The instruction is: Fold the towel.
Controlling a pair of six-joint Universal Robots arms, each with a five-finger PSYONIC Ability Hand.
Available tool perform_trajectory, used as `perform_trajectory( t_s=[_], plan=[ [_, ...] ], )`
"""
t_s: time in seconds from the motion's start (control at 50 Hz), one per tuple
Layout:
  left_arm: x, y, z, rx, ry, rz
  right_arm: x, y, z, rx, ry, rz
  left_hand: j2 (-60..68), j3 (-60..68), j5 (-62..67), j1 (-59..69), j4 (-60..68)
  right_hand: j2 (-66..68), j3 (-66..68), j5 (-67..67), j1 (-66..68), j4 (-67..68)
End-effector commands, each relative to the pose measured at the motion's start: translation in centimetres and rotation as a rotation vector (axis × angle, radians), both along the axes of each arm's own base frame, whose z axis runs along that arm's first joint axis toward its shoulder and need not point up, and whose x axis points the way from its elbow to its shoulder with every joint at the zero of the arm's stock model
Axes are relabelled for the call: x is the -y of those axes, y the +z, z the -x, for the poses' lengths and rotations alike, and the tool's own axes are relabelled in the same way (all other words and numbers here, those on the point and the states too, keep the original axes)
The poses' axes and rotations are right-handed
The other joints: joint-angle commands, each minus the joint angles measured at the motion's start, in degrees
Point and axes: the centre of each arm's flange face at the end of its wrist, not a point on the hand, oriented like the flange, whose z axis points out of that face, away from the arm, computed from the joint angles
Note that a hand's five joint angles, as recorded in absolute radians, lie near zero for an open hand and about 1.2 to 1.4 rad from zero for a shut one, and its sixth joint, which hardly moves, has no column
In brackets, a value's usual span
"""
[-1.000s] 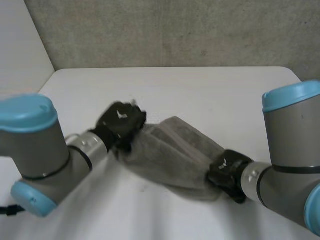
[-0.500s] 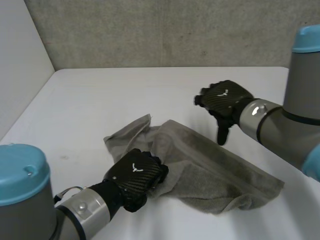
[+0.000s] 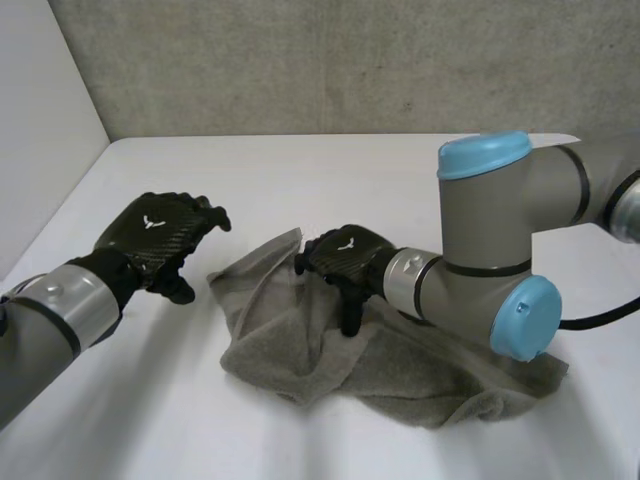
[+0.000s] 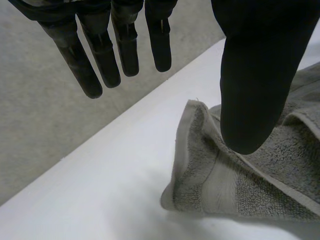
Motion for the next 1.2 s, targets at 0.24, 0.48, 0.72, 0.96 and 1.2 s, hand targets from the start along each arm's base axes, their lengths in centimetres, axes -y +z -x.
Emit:
perform_trajectory(
  t_s=[0.24,0.48,0.72,0.96,1.2],
  plan=[
    [4.8,-4.3,0.6,0.021,-0.085,-0.074,-0.9,-3.9,-1.8,-0.089,0.049,0.034,3.00,2.97,3.22,2.49,3.12,11.16,10.34,10.61,13.21,10.31],
    [4.7,-4.5,0.4,0.064,-0.095,-0.049,-0.6,-0.8,-2.8,0.000,0.043,0.155,3.00,2.97,3.22,2.49,3.12,61.92,61.09,61.37,63.96,61.07],
    [4.9,-3.9,2.2,0.030,-0.209,0.058,-2.3,8.6,0.5,0.094,0.000,0.320,0.66,0.63,0.88,0.15,0.78,61.92,61.09,61.37,63.96,61.07],
    [5.0,-5.7,5.2,0.004,-0.350,0.080,-2.3,13.1,4.9,0.123,-0.083,0.404,-5.92,-5.94,-5.70,-6.43,-5.80,61.92,61.09,61.37,63.96,61.07],
    [5.0,-7.4,7.4,0.004,-0.408,0.059,-2.4,16.4,7.7,0.162,-0.157,0.500,17.30,17.28,17.52,16.79,17.42,61.92,61.09,61.37,63.96,61.07]
  ],
)
